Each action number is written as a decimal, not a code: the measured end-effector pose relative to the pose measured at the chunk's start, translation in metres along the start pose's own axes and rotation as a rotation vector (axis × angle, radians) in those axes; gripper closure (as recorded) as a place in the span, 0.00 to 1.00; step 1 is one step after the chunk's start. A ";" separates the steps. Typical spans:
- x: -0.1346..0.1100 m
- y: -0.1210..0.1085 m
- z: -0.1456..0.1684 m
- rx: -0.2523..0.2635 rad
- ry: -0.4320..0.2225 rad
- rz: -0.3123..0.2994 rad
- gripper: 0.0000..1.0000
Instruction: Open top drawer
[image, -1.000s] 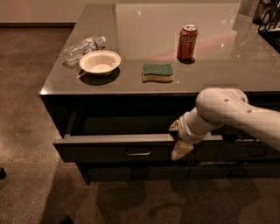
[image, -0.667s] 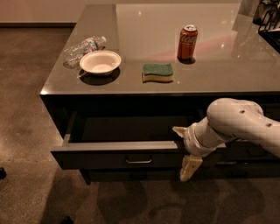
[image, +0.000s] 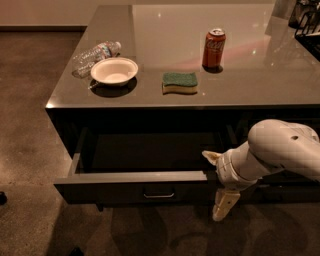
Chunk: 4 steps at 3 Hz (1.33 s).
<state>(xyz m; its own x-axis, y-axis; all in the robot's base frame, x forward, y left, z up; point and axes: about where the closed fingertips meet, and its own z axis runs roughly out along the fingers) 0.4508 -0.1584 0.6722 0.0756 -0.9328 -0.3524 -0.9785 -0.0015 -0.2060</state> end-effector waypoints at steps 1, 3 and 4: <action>0.000 -0.005 0.008 -0.030 -0.008 0.015 0.00; 0.006 0.006 0.045 -0.230 -0.001 0.078 0.14; 0.007 0.022 0.047 -0.295 0.016 0.096 0.30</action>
Offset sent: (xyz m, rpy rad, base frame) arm 0.0171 0.0165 -0.0503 0.0061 0.2872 0.0181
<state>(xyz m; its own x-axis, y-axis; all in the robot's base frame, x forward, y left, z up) 0.4388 -0.1483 0.6225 -0.0210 -0.9392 -0.3428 -0.9946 -0.0152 0.1025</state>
